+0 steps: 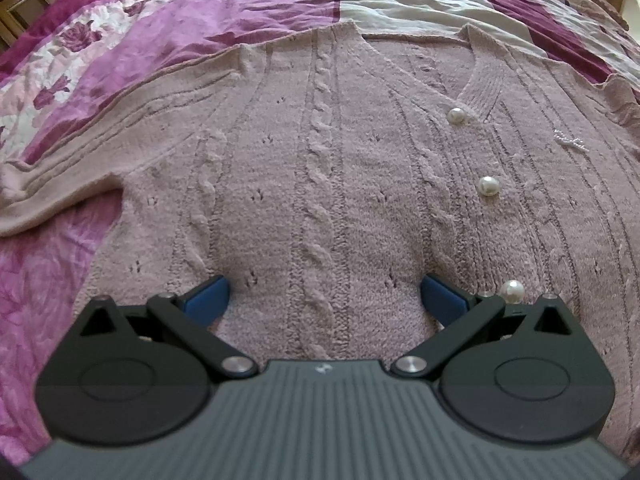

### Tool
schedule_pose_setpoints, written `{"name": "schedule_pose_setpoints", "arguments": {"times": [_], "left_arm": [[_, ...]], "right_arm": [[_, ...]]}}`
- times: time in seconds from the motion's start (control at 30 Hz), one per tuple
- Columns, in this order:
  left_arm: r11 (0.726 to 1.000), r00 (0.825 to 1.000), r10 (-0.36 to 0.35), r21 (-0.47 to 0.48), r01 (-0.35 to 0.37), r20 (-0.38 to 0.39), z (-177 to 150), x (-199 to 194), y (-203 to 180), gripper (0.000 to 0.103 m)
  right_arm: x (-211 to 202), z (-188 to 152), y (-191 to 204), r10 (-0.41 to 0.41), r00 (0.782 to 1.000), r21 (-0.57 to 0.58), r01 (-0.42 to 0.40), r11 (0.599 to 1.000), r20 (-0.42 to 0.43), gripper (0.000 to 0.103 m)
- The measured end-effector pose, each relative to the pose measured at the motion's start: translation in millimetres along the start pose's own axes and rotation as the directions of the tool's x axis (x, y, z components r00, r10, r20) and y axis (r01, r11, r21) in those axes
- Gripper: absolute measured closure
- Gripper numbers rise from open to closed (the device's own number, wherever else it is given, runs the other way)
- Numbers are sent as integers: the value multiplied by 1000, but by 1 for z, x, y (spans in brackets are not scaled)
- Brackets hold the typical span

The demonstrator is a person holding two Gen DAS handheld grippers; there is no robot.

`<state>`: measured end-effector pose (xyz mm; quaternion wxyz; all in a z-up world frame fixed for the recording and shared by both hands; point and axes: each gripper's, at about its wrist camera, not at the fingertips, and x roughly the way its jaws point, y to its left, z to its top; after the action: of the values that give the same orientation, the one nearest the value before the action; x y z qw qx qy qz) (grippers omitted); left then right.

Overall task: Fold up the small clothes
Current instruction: 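Grasp the cuff of a cardigan sleeve with the right gripper, then fold the held sleeve across the cardigan body with the right gripper, then release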

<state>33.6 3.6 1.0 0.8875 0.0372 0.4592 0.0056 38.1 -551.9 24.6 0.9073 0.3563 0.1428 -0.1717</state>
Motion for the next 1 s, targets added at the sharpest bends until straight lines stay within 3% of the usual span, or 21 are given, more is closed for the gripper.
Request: {"name": "schedule_pose_setpoints", "arguments": {"times": [0.27,0.5,0.77,1.0], "left_arm": [[1000,1000,-11,4,11,8,-1,-2,2,0],[999,999,-47,5,47,9,3,-9,10,0],[1000,996,5,29,-8,87,11,-30,30,0],[999,993,19,-35,-15,115,18,-42,64,0]], "right_arm": [[-65,6,50,130,987,-58,-125,990,90,91],[-96,-1,121,243,968,-167,-230,959,59,91],[-110,-45,209,281,960,-307,-268,913,-2,91],[-106,-94,276,305,950,-356,-308,882,-64,91]]}}
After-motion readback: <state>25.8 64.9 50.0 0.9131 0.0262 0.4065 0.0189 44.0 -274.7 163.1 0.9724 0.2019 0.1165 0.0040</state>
